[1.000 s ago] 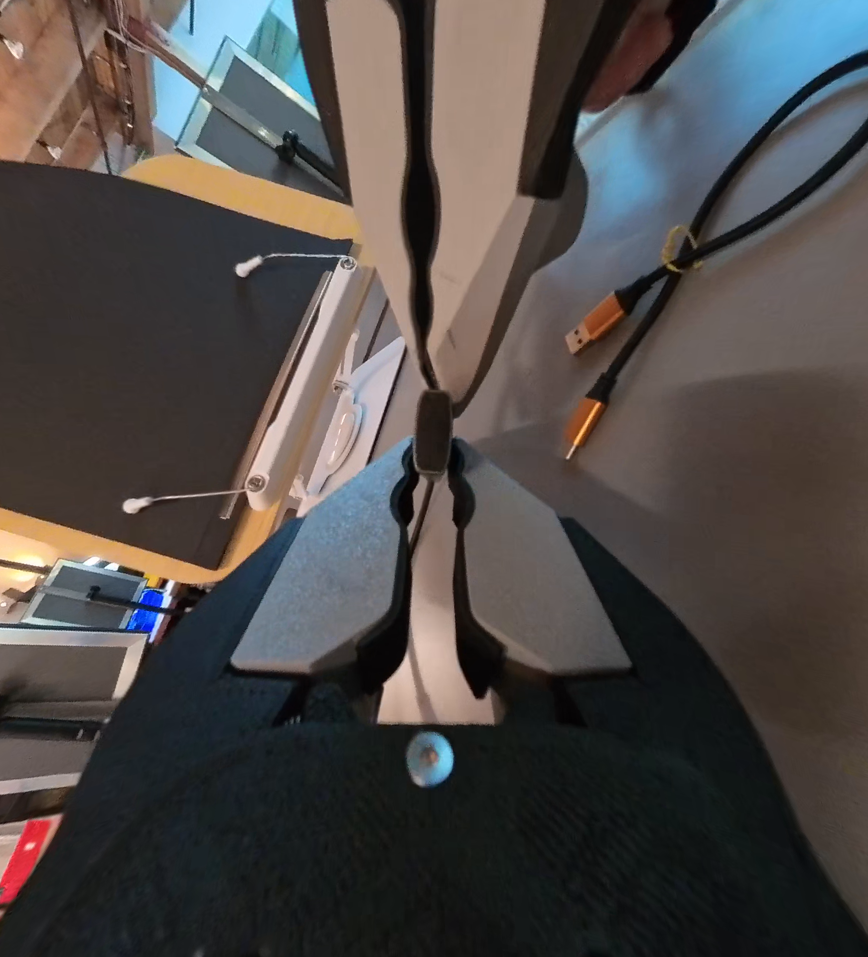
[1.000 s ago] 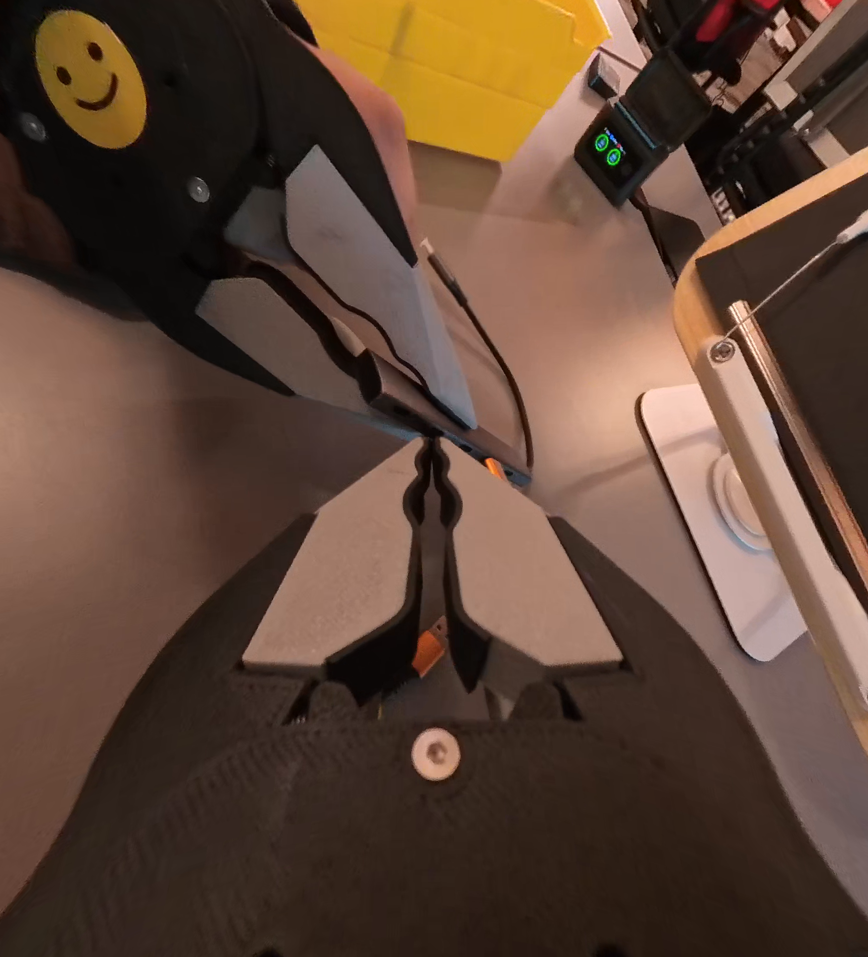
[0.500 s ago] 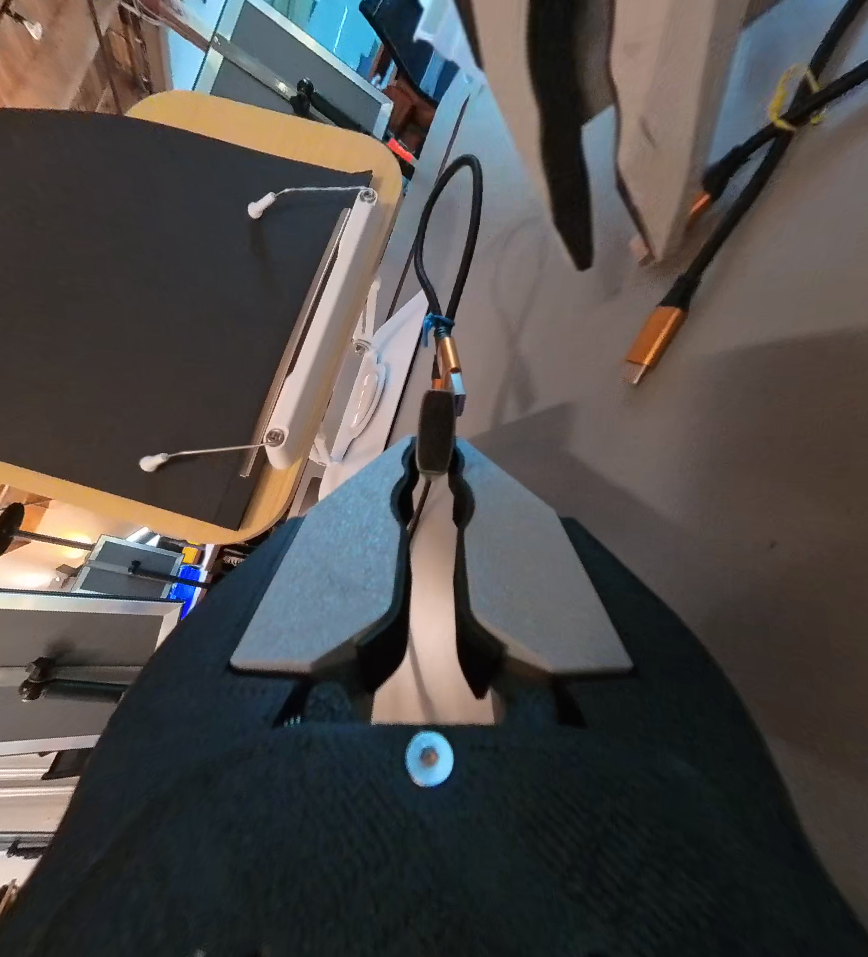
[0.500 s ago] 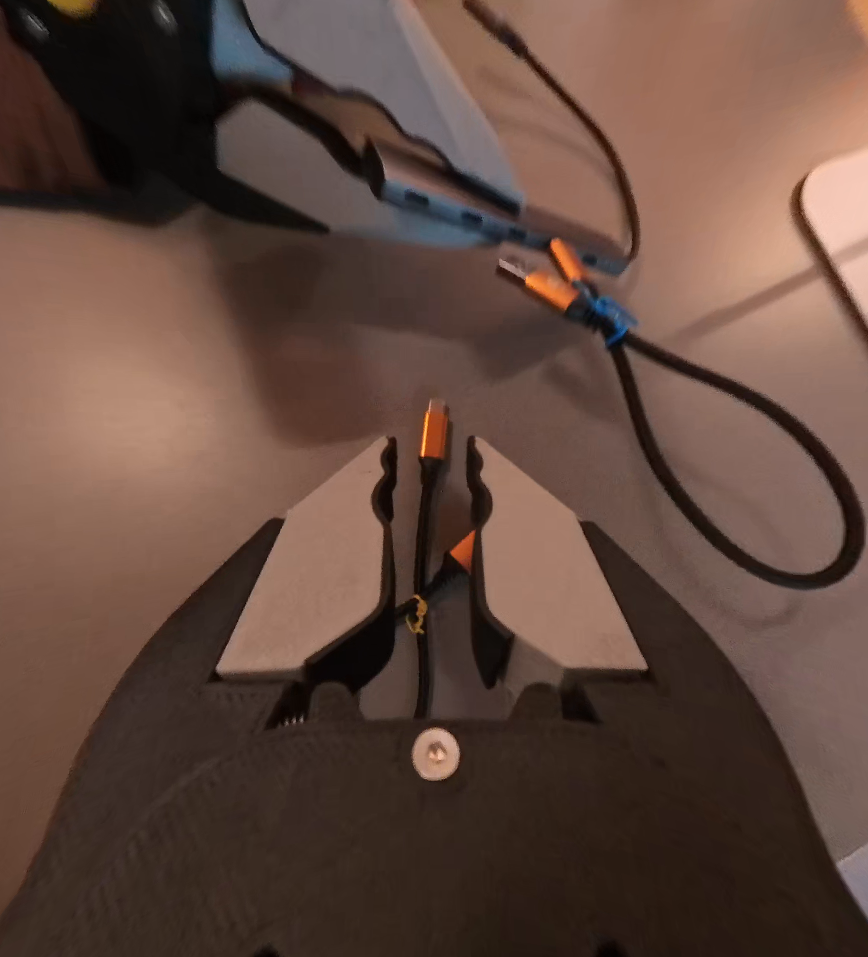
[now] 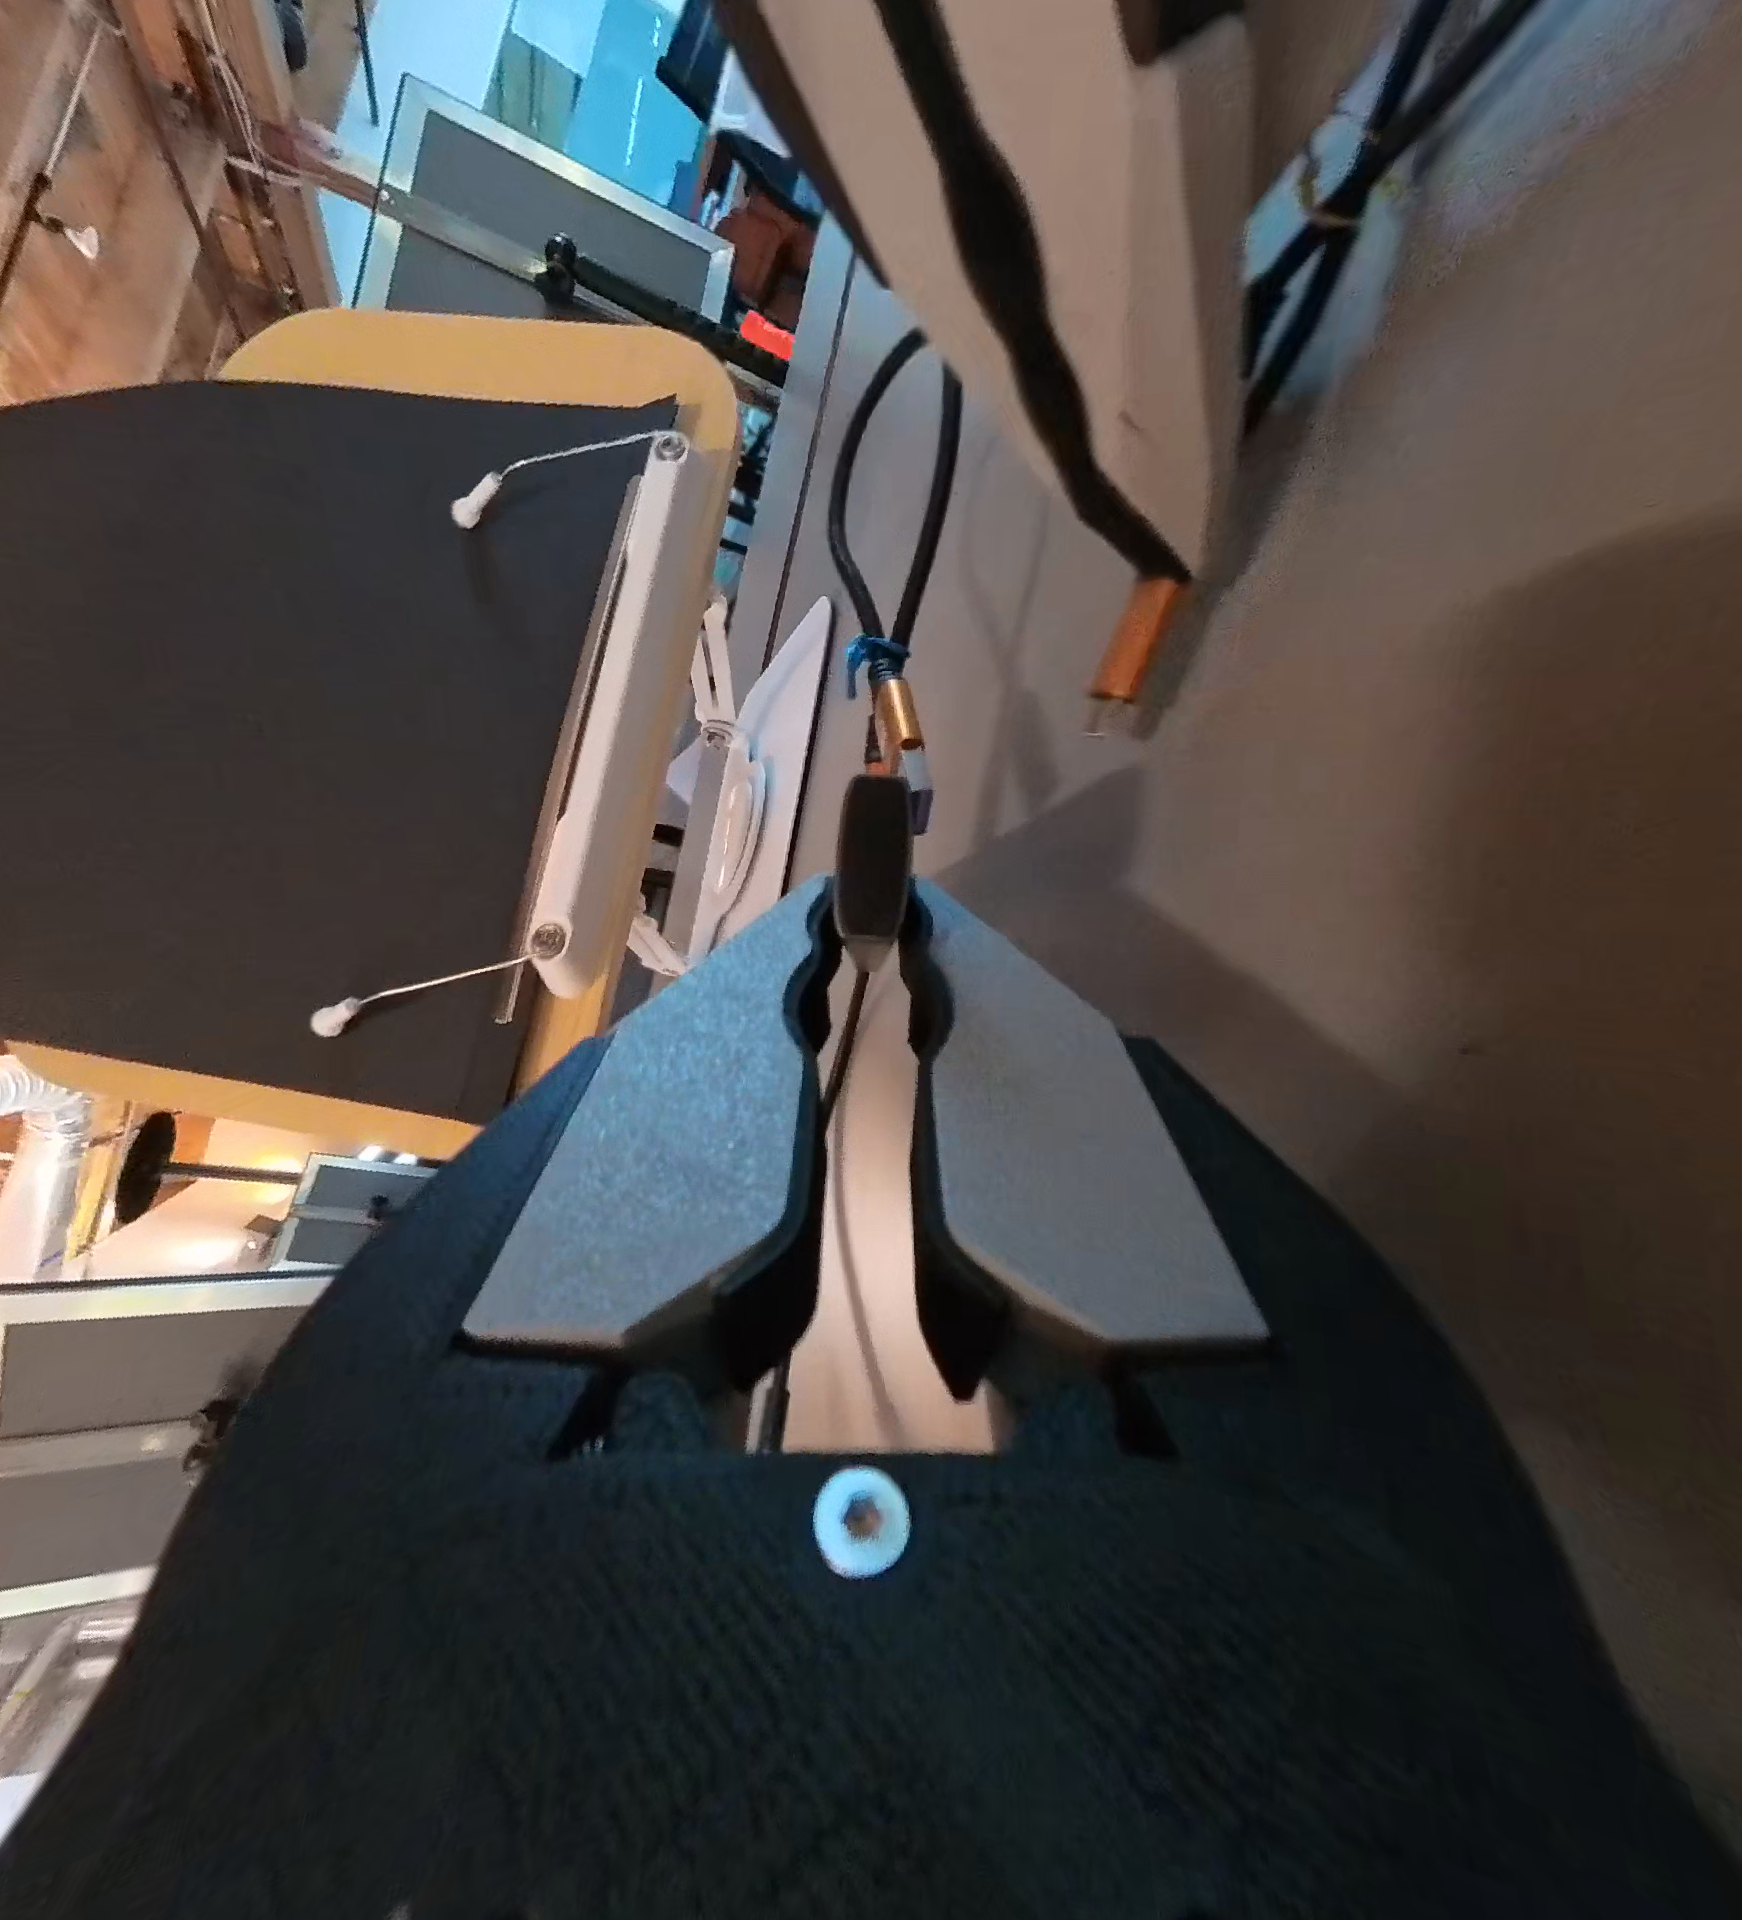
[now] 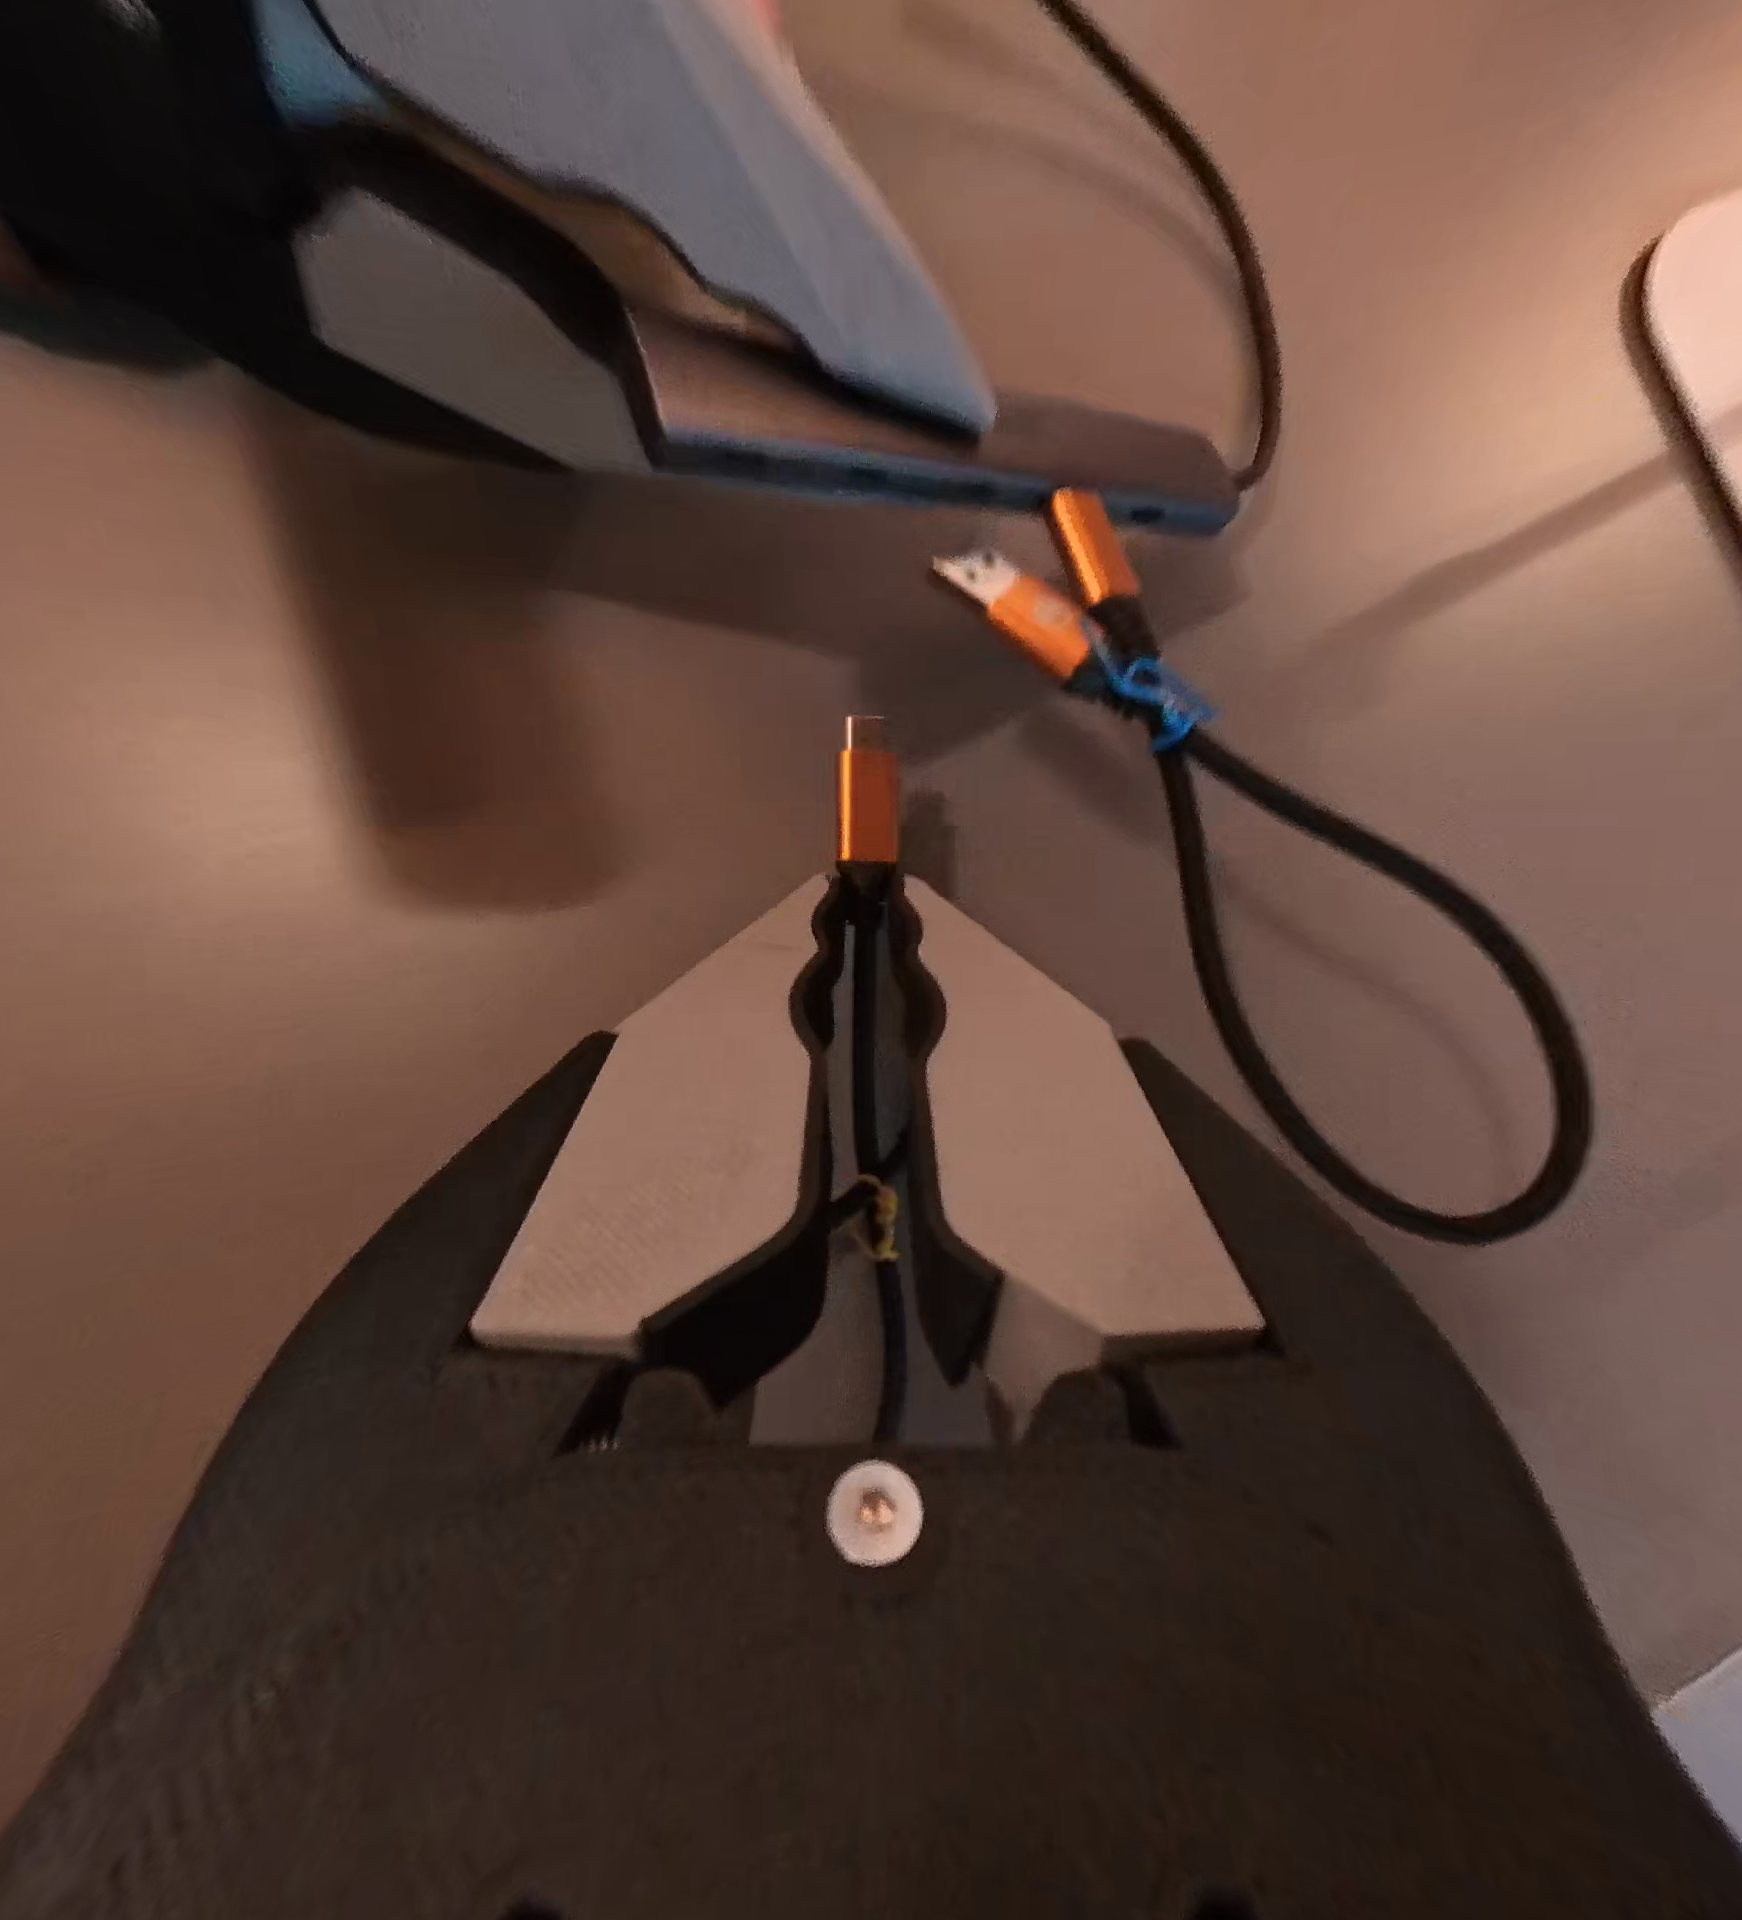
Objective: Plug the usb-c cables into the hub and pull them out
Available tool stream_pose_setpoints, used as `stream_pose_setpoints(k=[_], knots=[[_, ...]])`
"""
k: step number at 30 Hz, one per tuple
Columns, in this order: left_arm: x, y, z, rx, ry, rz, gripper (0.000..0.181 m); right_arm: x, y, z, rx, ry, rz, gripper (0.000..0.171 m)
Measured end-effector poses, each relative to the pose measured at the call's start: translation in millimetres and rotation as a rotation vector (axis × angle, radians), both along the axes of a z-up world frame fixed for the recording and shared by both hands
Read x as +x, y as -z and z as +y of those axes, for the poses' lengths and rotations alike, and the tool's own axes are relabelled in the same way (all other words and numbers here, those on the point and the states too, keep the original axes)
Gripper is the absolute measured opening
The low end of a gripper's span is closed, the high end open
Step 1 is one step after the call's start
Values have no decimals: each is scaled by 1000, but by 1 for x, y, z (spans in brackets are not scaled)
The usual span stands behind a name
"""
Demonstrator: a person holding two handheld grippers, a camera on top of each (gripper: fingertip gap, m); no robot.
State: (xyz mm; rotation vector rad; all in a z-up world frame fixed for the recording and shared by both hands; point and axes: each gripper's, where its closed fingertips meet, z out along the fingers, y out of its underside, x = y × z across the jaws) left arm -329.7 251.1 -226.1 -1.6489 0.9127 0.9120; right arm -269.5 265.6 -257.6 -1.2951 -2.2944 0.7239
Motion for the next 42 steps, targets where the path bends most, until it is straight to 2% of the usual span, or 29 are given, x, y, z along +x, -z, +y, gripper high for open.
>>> stream_pose_setpoints(k=[4,7,21,42], knots=[[4,2,-1,-6,14,47,8,-4,-28,-5,-50,-11,117,5],[11,2,0,-6,34,61,8,-5,-34,-6,-72,-13,140,5],[21,6,-1,-18,67,93,8,-3,-14,-14,60,-48,77,5],[25,14,-2,-54,53,203,8,-1,-10,-14,95,-60,60,5]])
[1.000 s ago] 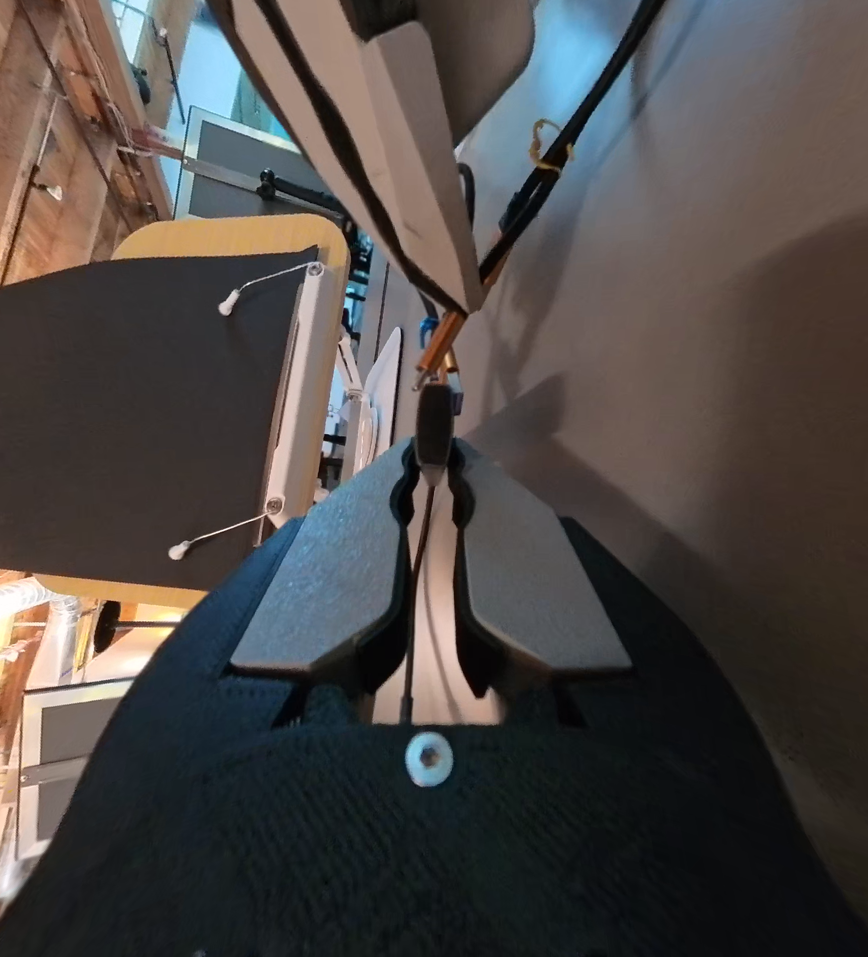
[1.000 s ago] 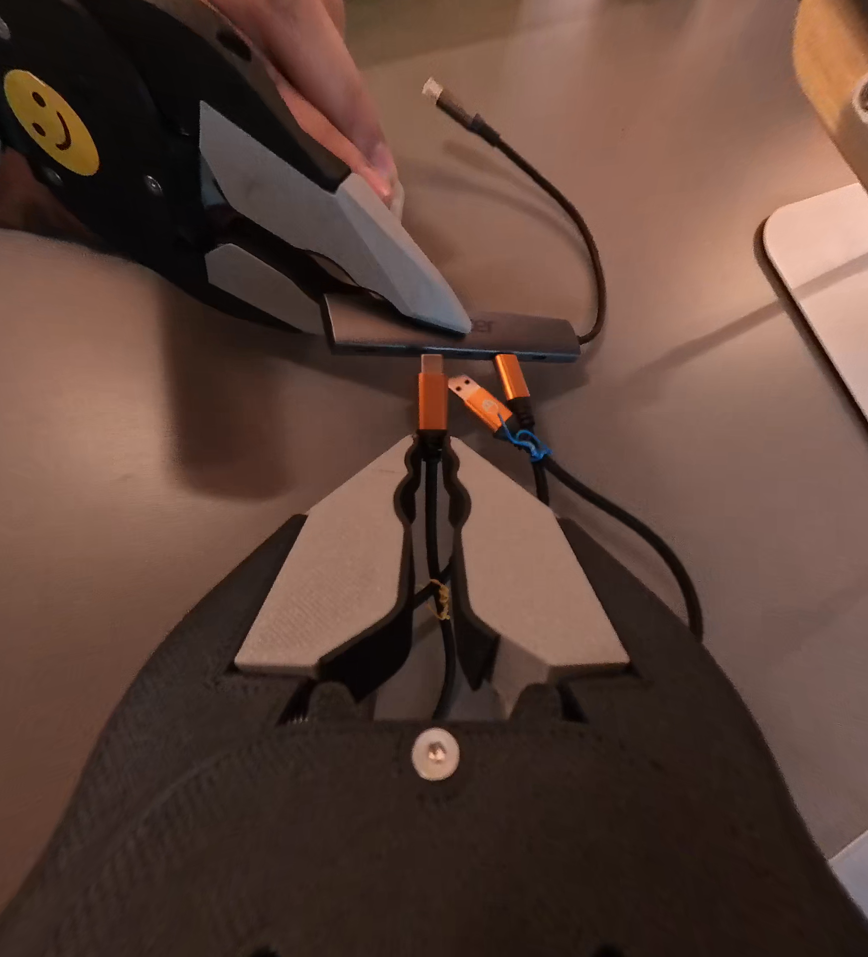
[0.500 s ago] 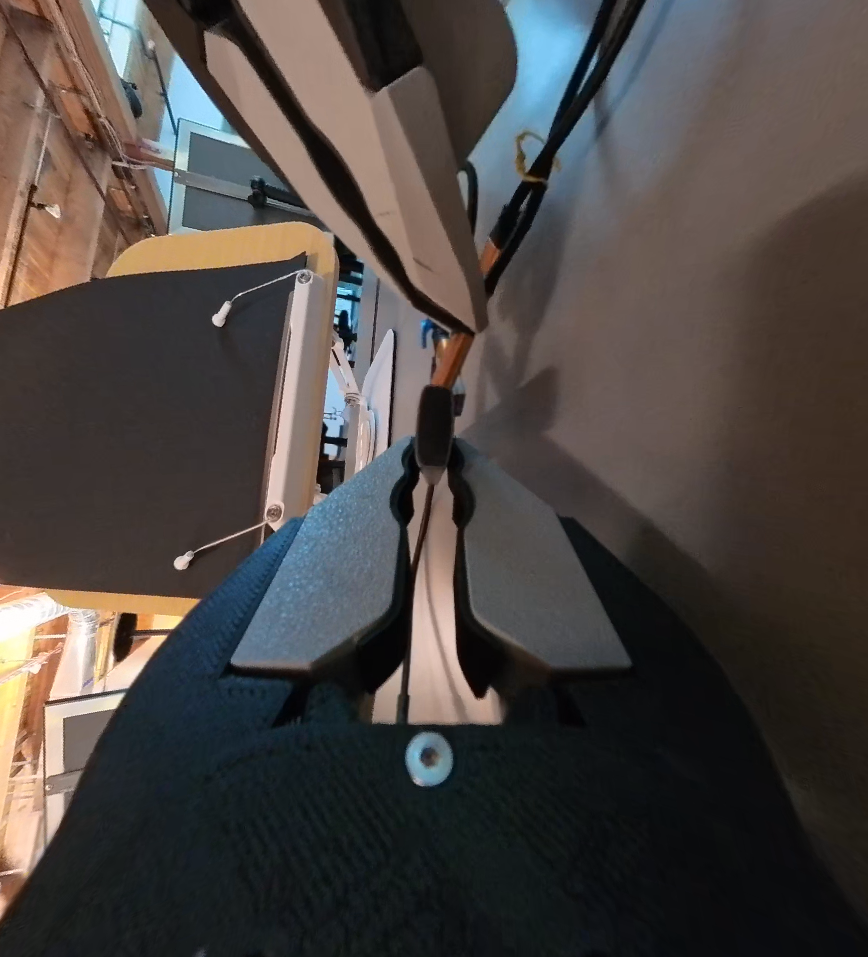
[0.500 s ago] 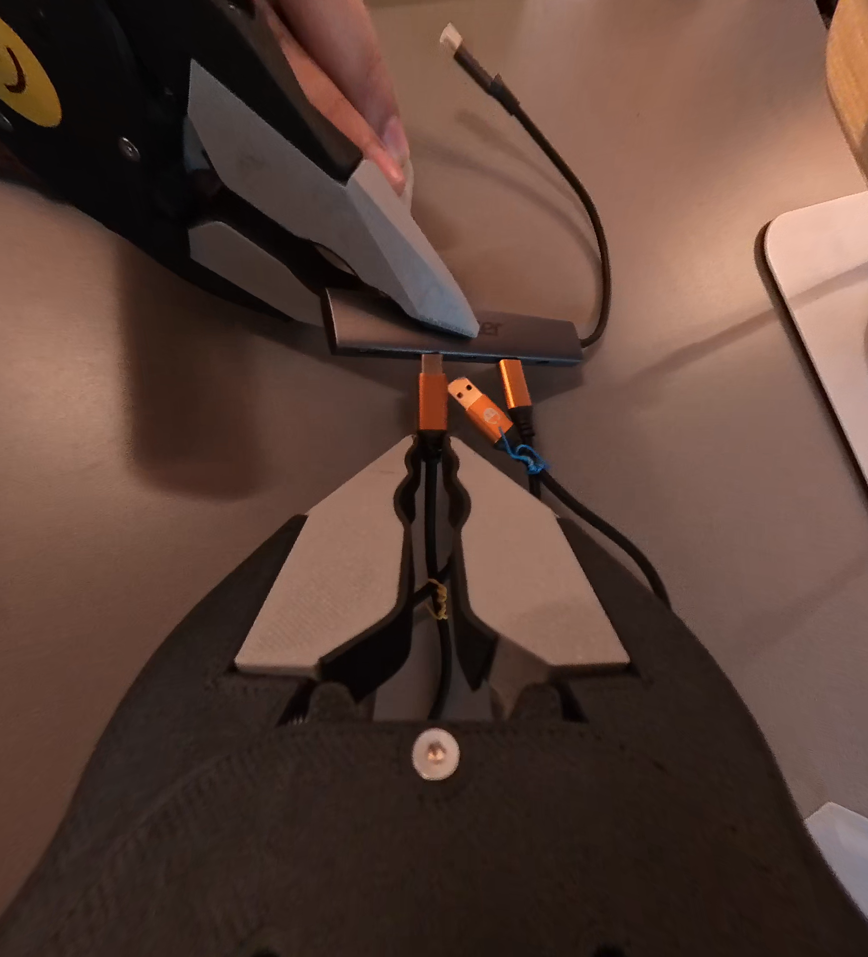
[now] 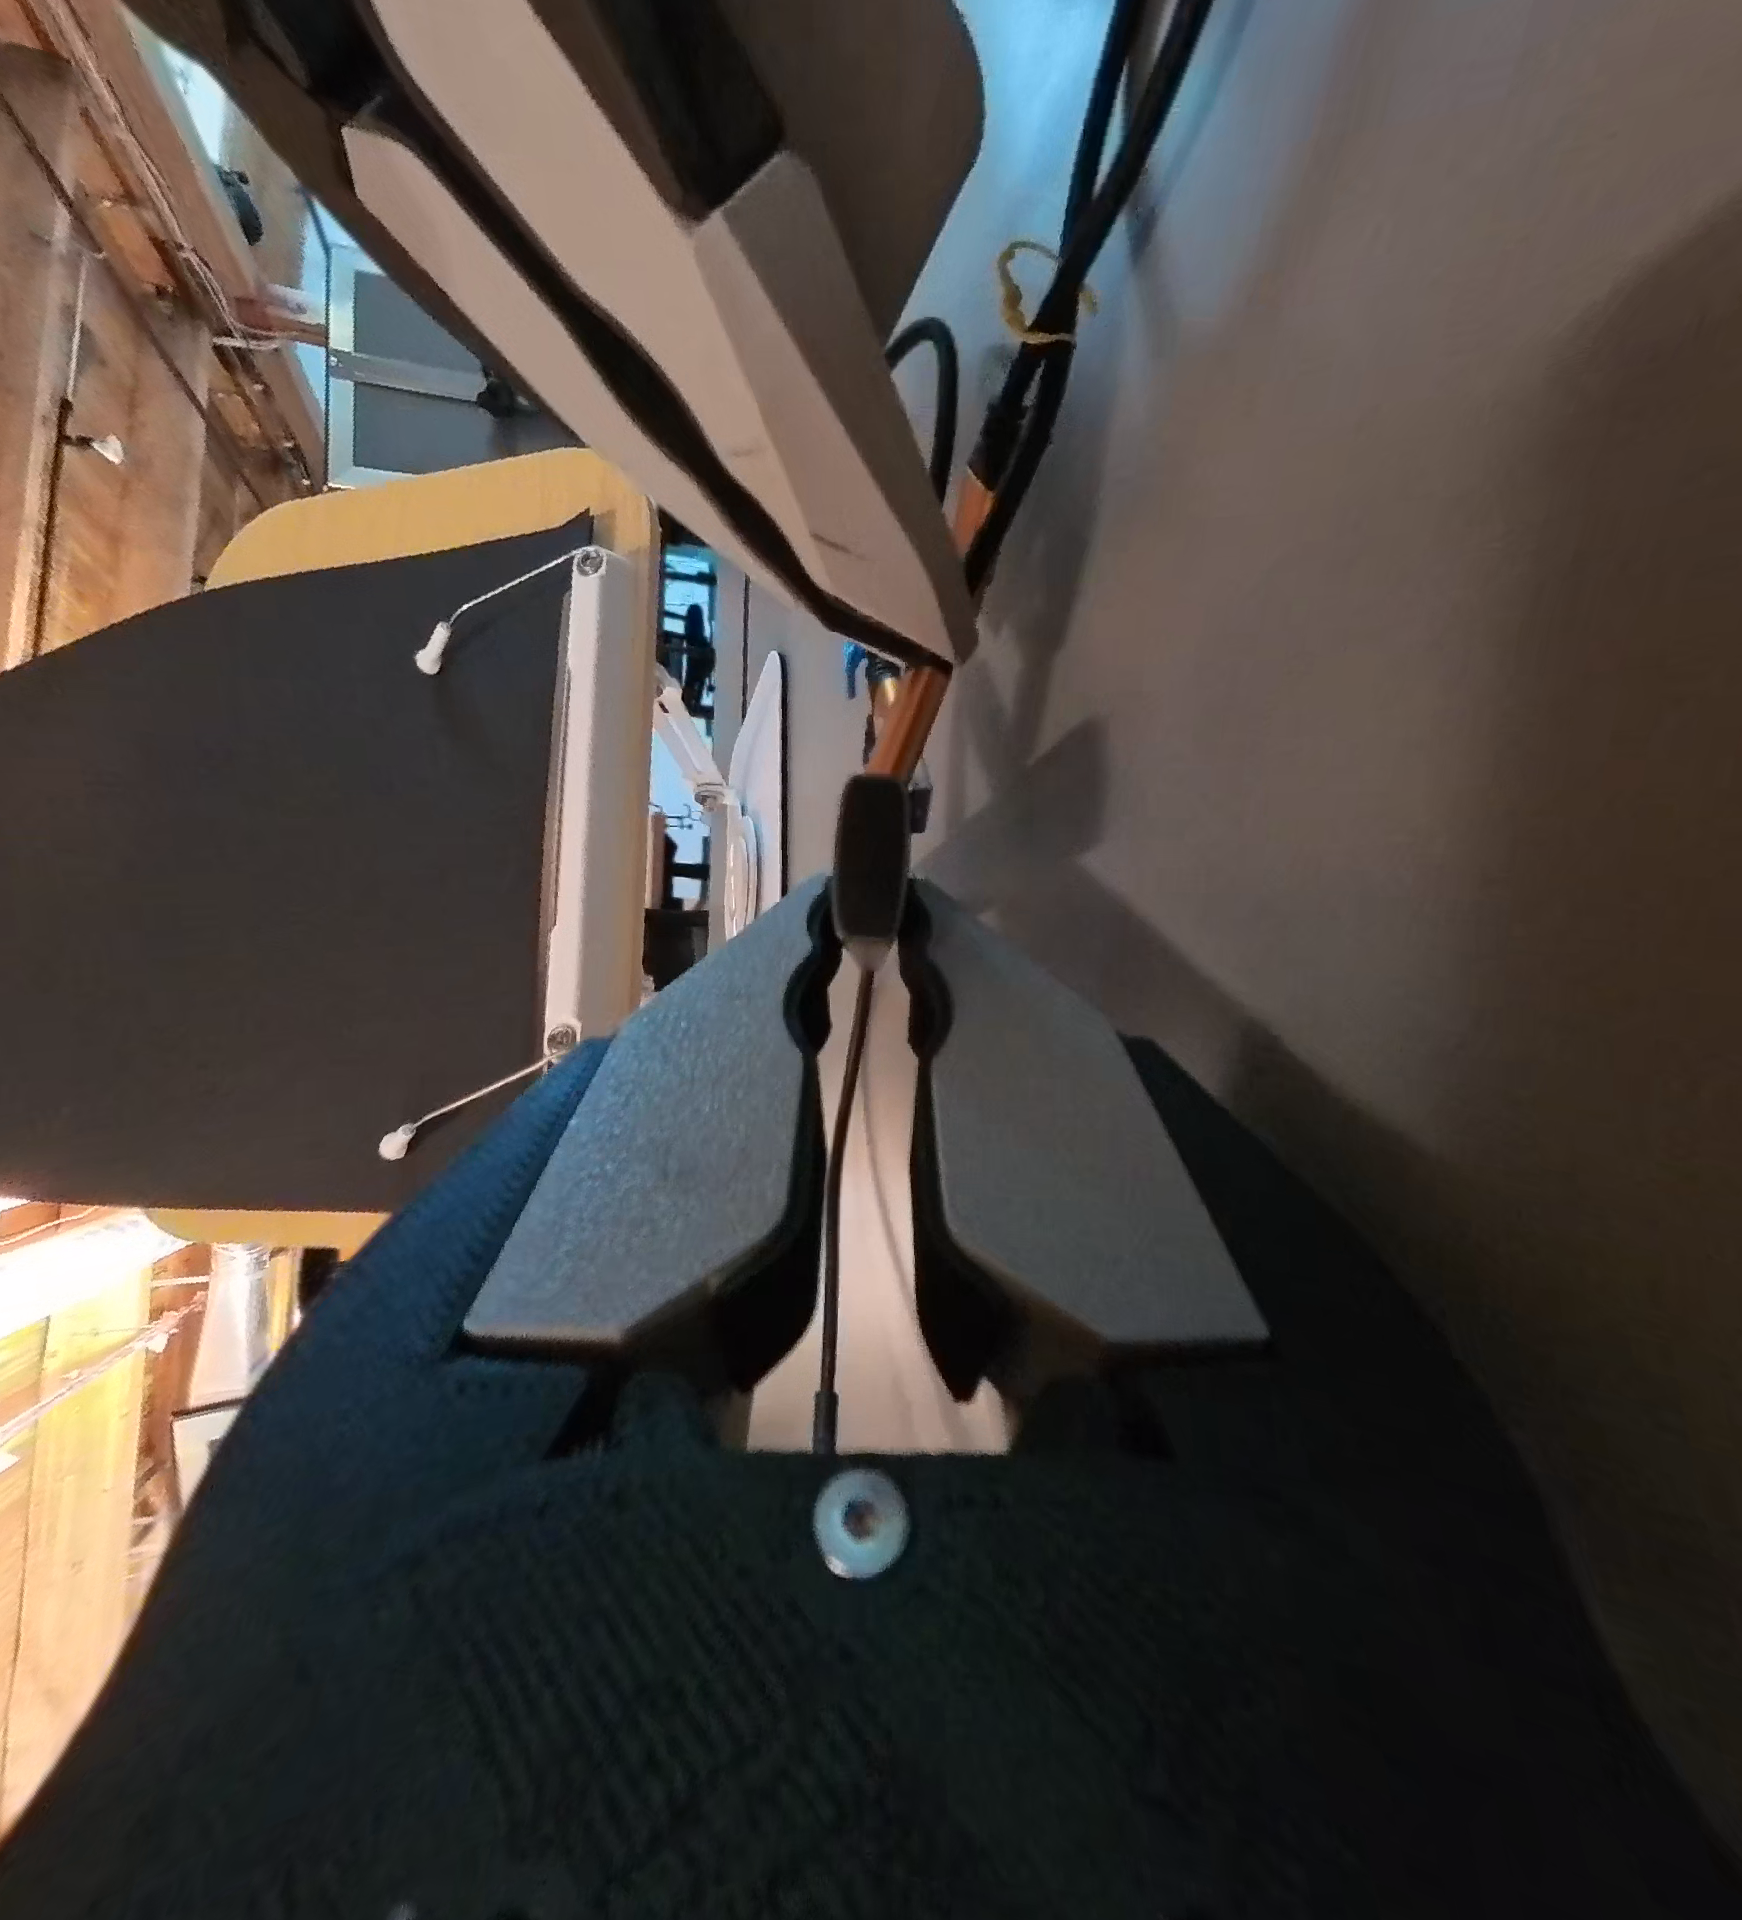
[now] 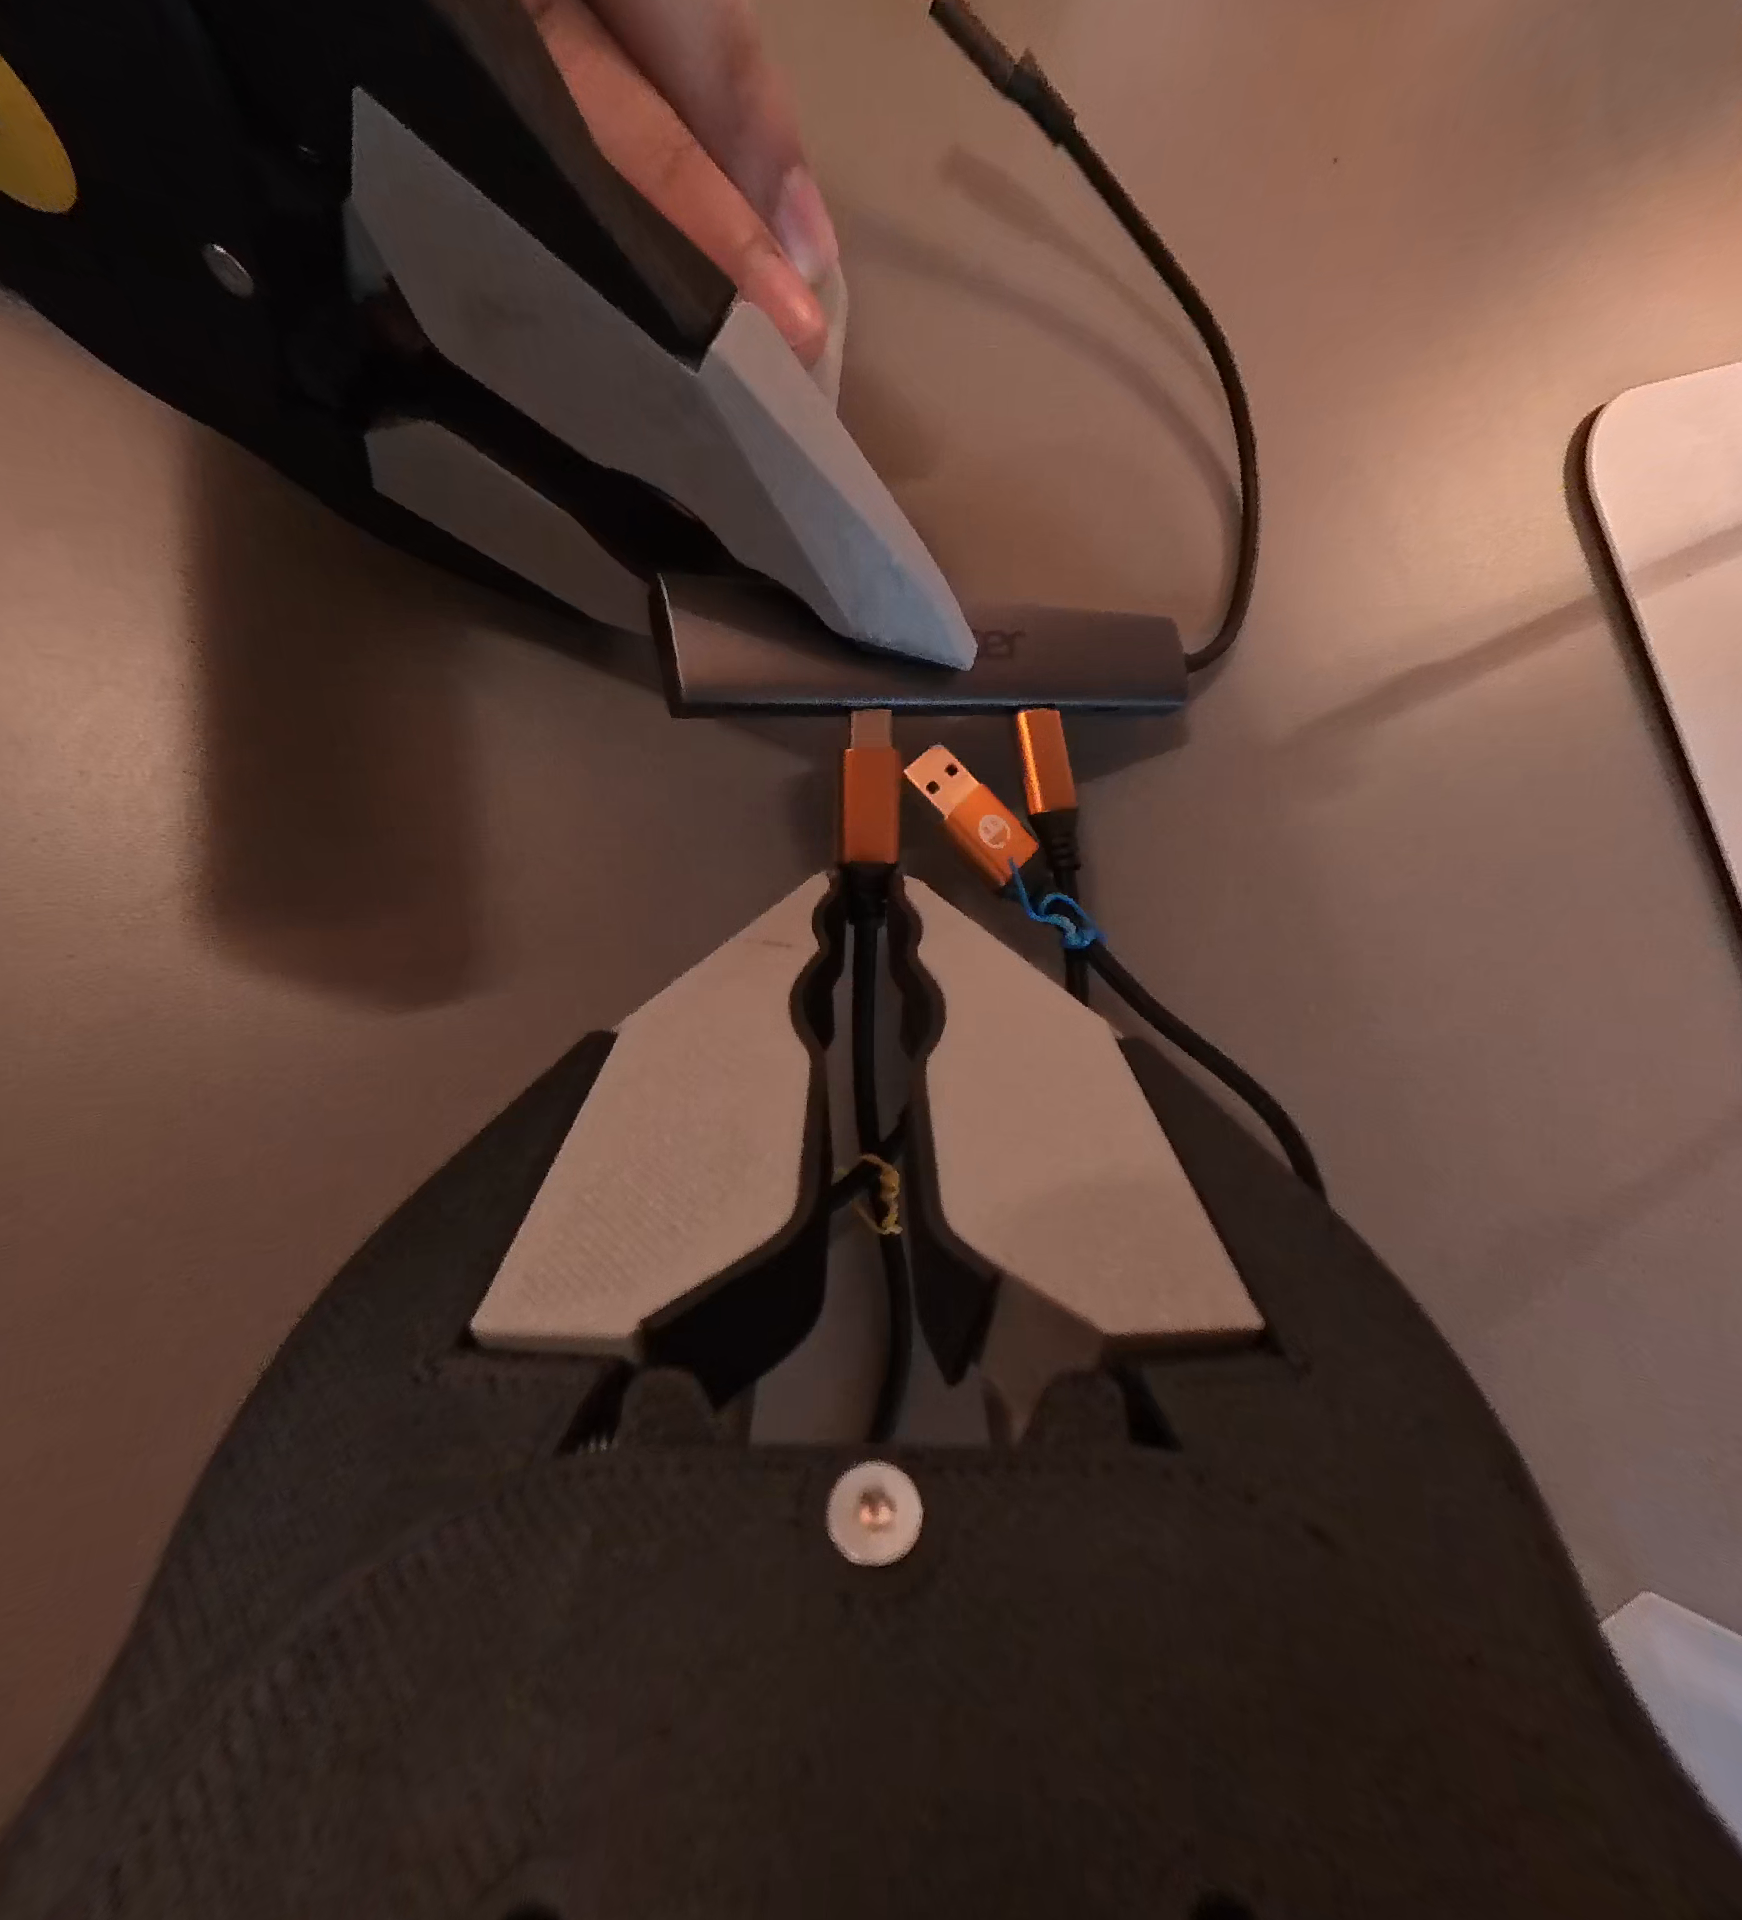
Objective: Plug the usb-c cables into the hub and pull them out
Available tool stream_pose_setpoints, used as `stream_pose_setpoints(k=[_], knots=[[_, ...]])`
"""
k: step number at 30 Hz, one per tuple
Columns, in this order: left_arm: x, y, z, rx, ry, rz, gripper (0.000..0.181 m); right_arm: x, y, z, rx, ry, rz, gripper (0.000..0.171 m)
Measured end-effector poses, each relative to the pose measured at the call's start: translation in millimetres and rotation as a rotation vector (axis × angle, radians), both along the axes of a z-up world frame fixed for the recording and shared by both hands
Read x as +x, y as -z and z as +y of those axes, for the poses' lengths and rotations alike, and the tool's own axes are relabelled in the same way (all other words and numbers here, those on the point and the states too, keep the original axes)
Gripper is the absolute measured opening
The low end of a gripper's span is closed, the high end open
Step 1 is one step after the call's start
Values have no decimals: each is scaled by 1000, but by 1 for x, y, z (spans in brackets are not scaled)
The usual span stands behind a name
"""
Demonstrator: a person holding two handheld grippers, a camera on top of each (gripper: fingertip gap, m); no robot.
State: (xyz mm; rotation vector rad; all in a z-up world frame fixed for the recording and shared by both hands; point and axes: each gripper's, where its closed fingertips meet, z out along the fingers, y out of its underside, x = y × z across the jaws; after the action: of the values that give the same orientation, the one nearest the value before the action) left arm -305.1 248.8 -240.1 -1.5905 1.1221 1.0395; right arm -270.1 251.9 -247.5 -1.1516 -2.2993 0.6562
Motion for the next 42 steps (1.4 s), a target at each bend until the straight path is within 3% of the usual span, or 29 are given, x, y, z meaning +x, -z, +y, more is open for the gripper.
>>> stream_pose_setpoints(k=[18,29,42], knots=[[3,1,0,2,4,115,8,4,3,-3,98,-66,9,5],[3,1,1,5,-8,139,8,3,0,2,-19,-4,-25,5],[3,4,2,-5,-6,166,8,6,2,-3,-10,-30,-32,5]])
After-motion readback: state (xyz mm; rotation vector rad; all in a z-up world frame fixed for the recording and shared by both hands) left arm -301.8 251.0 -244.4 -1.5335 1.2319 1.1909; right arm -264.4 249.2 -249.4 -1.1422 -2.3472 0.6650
